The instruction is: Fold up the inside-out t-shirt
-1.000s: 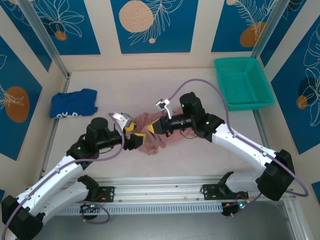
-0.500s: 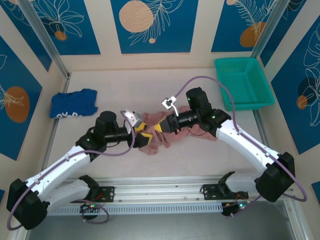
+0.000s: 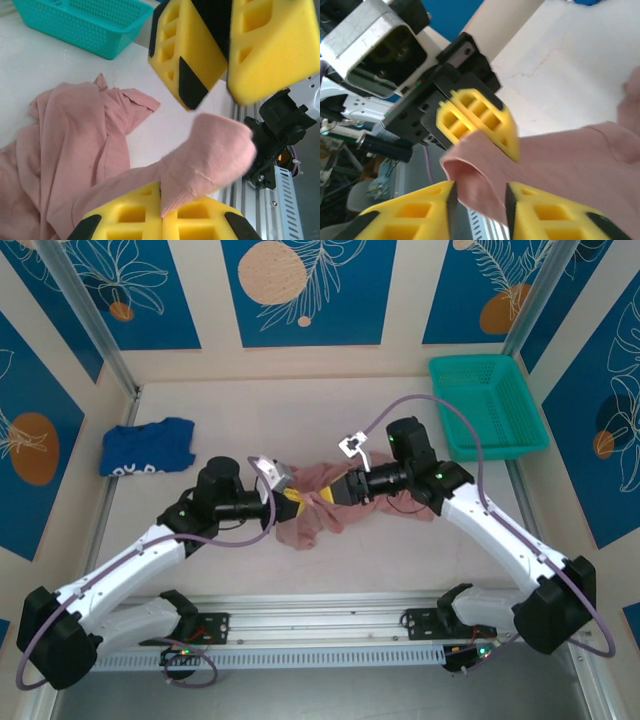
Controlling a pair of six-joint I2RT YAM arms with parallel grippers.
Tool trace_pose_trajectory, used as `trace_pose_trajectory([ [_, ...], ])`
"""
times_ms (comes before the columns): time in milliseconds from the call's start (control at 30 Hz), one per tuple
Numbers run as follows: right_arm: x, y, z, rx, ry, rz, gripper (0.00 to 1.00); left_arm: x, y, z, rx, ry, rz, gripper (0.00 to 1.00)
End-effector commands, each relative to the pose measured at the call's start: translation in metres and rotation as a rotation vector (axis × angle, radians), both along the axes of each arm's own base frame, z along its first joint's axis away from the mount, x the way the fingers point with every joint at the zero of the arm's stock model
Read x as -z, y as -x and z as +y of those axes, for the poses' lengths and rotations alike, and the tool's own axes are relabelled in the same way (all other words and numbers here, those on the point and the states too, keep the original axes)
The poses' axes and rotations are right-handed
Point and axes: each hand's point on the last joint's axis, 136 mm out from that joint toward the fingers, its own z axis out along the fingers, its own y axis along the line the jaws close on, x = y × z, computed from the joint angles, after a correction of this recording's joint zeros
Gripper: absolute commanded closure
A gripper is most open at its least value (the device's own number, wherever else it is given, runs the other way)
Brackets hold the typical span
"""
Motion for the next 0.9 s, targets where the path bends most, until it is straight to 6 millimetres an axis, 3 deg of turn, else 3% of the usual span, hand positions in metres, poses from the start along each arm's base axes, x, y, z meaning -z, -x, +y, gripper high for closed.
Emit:
trace_pose_trajectory([
  [0, 0.022, 0.005, -0.025, 0.097, 0.071, 0.049, 0.61, 0.004, 0.003, 0.003, -0.030, 0.023, 0.016, 1.00],
  [100, 0.032, -0.015, -0.048, 0.240, 0.119, 0.070, 0.61, 0.023, 0.007, -0.003, -0.051, -0.025, 0.047, 1.00],
  [267, 0.040, -0.064, -0.093, 0.487, 0.166, 0.087, 0.61, 0.061, 0.036, -0.042, 0.035, -0.128, 0.078, 1.00],
  [367, 0.050, -0.086, -0.110, 0.594, 0.203, 0.085, 0.61, 0.091, 0.053, -0.065, 0.107, -0.216, 0.126, 0.86],
  [467, 0.061, -0.104, -0.113, 0.643, 0.240, 0.075, 0.61, 0.108, 0.060, -0.071, 0.156, -0.307, 0.163, 0.65],
  [633, 0.083, -0.129, -0.098, 0.649, 0.315, 0.042, 0.61, 0.092, 0.054, -0.051, 0.123, -0.363, 0.072, 0.40],
  [700, 0.090, -0.139, -0.089, 0.643, 0.348, 0.012, 0.60, 0.082, 0.040, -0.038, 0.039, -0.354, 0.036, 0.34],
  [767, 0.096, -0.149, -0.077, 0.625, 0.375, -0.013, 0.60, 0.075, 0.010, -0.017, -0.141, -0.336, 0.042, 0.26],
  [867, 0.110, -0.165, -0.060, 0.593, 0.448, -0.056, 0.56, 0.087, -0.056, 0.046, -0.578, -0.329, 0.214, 0.19],
])
